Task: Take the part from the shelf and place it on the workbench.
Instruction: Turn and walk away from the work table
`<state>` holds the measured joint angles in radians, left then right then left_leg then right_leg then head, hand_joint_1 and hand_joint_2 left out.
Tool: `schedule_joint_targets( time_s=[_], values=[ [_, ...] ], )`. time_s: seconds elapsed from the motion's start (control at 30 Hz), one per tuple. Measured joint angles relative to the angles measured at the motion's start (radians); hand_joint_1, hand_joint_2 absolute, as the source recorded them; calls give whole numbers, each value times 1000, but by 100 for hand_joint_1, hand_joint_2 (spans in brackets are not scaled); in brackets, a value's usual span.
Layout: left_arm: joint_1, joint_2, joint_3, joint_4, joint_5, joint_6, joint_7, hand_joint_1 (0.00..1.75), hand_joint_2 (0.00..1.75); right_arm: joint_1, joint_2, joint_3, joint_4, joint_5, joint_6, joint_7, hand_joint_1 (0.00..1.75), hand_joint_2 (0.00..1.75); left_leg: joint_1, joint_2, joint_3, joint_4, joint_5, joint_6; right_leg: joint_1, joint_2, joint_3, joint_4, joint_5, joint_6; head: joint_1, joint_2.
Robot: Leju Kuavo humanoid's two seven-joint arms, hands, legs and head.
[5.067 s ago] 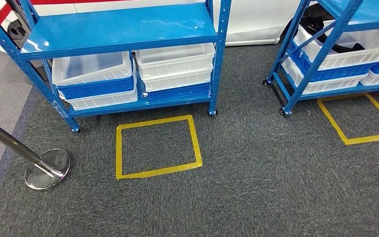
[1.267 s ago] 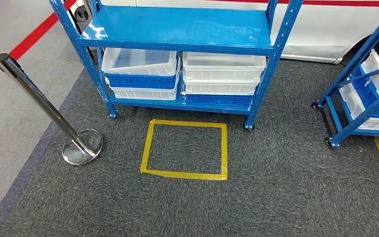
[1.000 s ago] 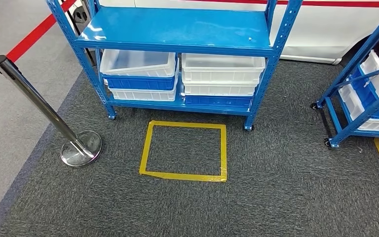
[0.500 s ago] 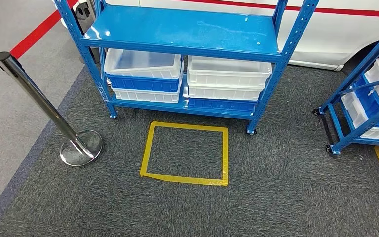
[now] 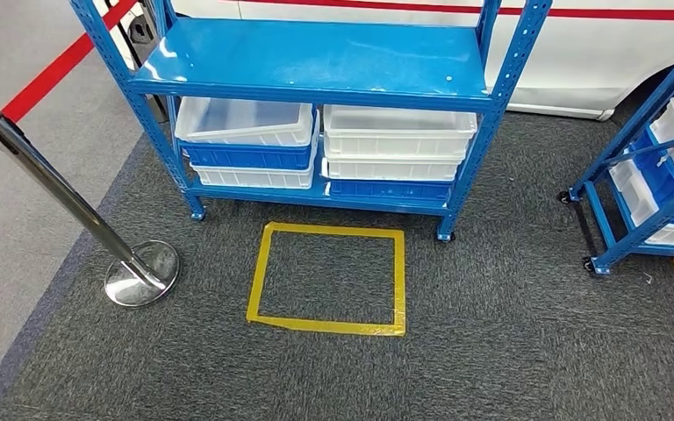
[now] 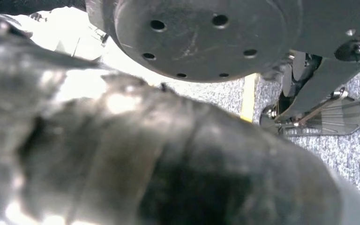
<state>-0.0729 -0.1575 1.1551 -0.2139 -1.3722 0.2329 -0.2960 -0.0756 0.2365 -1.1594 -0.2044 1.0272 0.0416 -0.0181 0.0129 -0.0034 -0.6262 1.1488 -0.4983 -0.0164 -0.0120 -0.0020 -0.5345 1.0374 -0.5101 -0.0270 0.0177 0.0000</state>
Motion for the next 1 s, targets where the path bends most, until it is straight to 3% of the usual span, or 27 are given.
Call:
schedule_joint_targets(
  time_s=[0.07,0.13,0.23,0.27,0.33,0.37,0.4,0.43,0.5,0.57,0.63,0.73,0.8,0.87,0.9,0.93,1.0],
  values=[
    [-1,0,0,0,0,0,1,0,0,-1,0,0,0,0,0,0,0,0,-4,1,42,-103,41,10,3,1,6,1,-10,10,0,0],
    [-2,0,0,0,0,1,1,0,0,-3,0,0,0,1,0,0,0,0,-9,0,51,-121,36,18,5,1,7,-1,-15,21,0,0],
    [0,-1,0,0,0,1,1,0,0,-6,0,0,0,2,0,0,0,0,-2,0,63,-137,38,36,5,1,3,22,-36,36,1,0],
    [0,-1,0,0,0,1,1,0,0,-6,0,0,0,3,0,0,0,0,1,0,68,-142,38,43,4,1,-17,66,-59,40,1,0],
    [-1,-1,0,0,0,1,1,0,0,-4,0,0,0,4,0,0,0,0,-1,1,74,-143,32,53,1,2,-92,199,-115,46,1,0],
    [-1,-1,0,0,0,1,1,0,0,-3,0,0,0,4,0,0,0,0,-2,0,77,-143,28,55,0,1,-129,257,-129,48,1,0],
    [-1,-1,0,0,0,2,1,0,0,-3,0,0,0,5,0,0,0,0,-3,-1,82,-143,24,55,-1,1,-151,284,-123,49,1,0],
    [-1,0,0,0,0,2,1,0,0,-2,0,0,0,5,0,0,0,0,-3,-2,89,-142,19,53,-2,1,-153,269,-94,49,2,0],
    [1,-1,0,0,0,1,1,0,0,-1,-1,0,0,5,0,0,0,0,-3,-4,107,-141,4,47,-1,1,-110,148,-5,43,2,0],
    [2,-2,0,0,0,0,1,0,0,0,-2,0,0,5,0,0,0,0,-6,-4,117,-138,-10,36,3,2,-65,41,41,34,1,0],
    [-1,-2,0,0,0,0,0,0,0,-2,-2,0,1,5,0,0,0,0,-10,-4,119,-138,-17,26,7,3,-53,18,36,25,1,0],
    [-4,-2,0,0,-1,1,0,0,0,-2,-1,0,1,5,0,0,0,0,-8,-3,122,-121,-36,11,1,2,-38,4,33,10,-2,0],
    [-4,-1,0,0,-1,1,0,0,0,-1,-1,0,1,5,0,0,0,0,-5,-2,76,-26,-84,1,-2,0,-27,-4,30,1,-5,0],
    [-3,-1,0,0,-2,0,0,0,0,-1,-1,0,1,5,0,0,0,0,-1,-1,-5,108,-129,-6,-2,-1,-22,-5,24,-4,-6,0],
    [-2,-1,0,0,-2,0,0,0,0,-1,-1,0,1,5,0,0,0,0,0,-1,-34,145,-127,-7,-2,0,-18,-5,19,-5,-6,0],
    [-1,-1,0,0,-2,0,0,0,0,-1,-1,0,1,5,0,0,0,0,0,-1,-45,143,-104,-8,-2,0,-11,-5,15,-5,-6,0],
    [0,0,0,0,-1,0,0,0,0,-1,-1,0,1,5,0,0,0,0,1,0,-16,36,-13,-4,-2,2,6,-5,3,-2,-6,0]
  ],
)
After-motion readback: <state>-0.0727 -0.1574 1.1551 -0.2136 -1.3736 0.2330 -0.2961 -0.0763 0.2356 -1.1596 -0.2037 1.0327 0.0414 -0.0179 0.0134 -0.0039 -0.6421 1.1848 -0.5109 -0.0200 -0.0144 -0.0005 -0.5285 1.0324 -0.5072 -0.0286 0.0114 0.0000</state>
